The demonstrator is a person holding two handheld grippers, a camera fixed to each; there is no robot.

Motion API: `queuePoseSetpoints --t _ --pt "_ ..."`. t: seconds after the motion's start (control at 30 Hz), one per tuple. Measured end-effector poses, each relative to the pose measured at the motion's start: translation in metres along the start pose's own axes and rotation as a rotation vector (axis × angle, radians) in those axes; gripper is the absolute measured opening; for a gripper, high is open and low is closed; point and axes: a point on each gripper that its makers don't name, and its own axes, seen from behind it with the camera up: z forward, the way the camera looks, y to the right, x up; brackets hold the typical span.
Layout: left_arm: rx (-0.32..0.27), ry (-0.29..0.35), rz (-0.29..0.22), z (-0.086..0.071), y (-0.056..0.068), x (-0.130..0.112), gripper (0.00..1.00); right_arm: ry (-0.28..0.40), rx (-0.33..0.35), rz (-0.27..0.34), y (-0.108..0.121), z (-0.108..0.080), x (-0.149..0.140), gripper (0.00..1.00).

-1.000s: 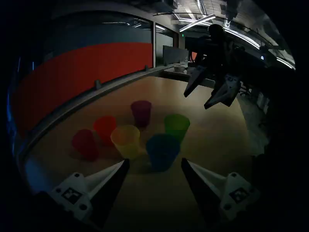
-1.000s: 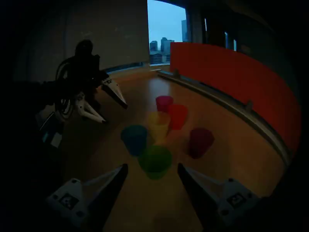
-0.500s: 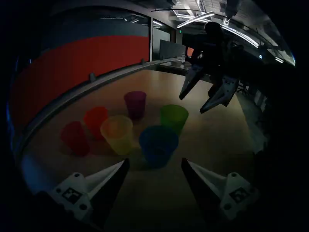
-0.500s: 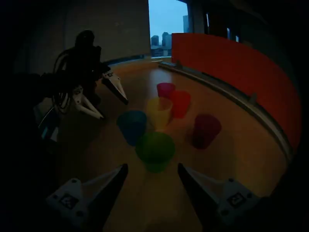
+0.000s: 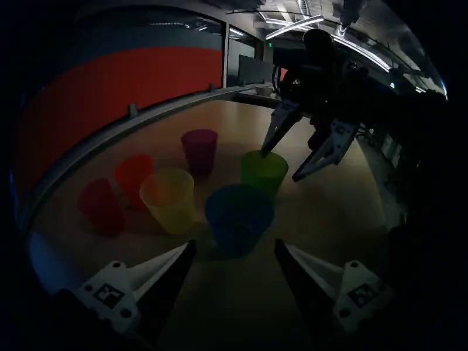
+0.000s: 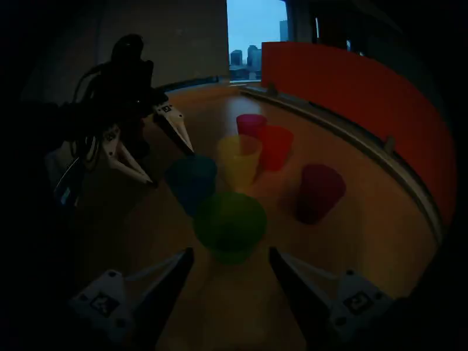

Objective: Pour water

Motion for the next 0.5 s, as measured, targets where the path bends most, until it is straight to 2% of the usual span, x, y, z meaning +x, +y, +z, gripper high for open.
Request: queuePoseSetpoints --t 0.5 --pt "-0.021 0.004 -0.006 0.022 -0.001 0.001 1.0 0.003 0.015 -0.02 0.002 0.021 0.0 0.99"
